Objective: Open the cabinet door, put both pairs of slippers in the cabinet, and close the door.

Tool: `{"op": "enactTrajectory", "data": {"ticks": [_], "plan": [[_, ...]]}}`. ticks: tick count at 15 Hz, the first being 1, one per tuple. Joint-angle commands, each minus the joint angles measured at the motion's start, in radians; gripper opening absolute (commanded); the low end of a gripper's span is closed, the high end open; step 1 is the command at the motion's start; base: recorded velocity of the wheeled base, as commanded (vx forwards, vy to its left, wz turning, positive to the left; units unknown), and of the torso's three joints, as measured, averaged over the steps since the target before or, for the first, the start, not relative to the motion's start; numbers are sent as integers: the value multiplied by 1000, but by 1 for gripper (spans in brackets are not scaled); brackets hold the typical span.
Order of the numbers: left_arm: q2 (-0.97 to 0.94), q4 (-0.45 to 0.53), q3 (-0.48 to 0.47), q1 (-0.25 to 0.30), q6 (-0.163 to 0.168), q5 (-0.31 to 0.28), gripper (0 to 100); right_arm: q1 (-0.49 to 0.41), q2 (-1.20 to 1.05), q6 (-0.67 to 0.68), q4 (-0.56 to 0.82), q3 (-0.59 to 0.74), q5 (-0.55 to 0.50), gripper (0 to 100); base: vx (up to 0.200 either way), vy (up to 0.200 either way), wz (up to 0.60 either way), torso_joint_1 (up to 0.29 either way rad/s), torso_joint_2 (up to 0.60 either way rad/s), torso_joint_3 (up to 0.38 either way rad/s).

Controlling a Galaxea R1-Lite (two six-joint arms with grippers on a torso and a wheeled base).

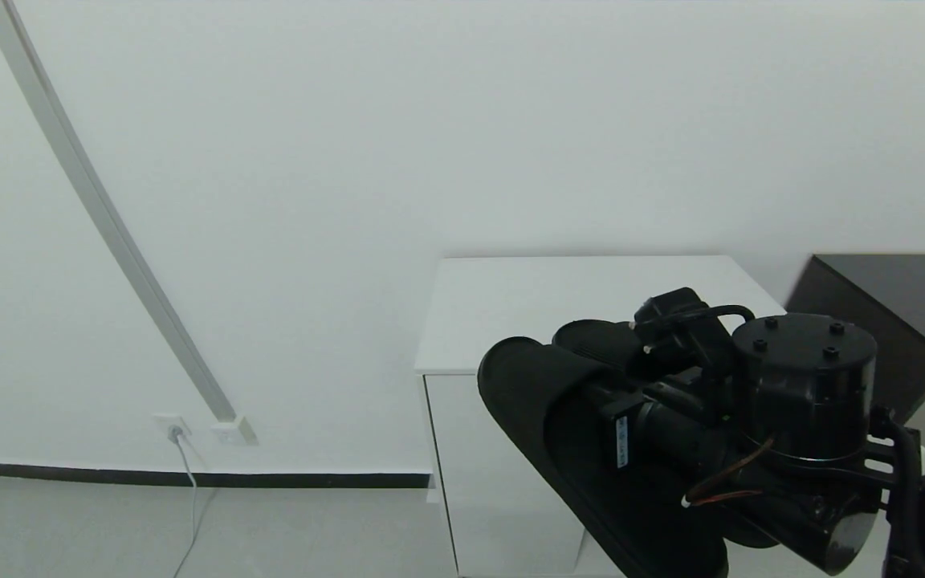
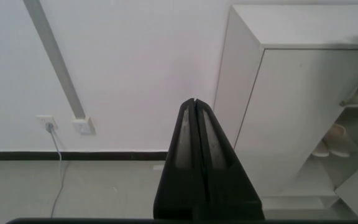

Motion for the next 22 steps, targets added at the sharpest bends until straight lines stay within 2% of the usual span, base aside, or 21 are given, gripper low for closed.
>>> {"op": "enactTrajectory", "data": {"ticks": [1, 15, 22], "plan": [[2, 0, 0, 0, -1, 0, 0, 0, 9, 1, 0, 0, 0, 0, 0, 0, 0, 0, 0, 0], [2, 0, 0, 0, -1, 0, 0, 8, 17, 0, -6, -2, 0, 0, 0, 0, 0, 0, 0, 0], [2, 0, 0, 0, 1, 0, 0, 8, 19, -2, -6, -2, 0, 0, 0, -200, 0, 3, 5, 2]]}}
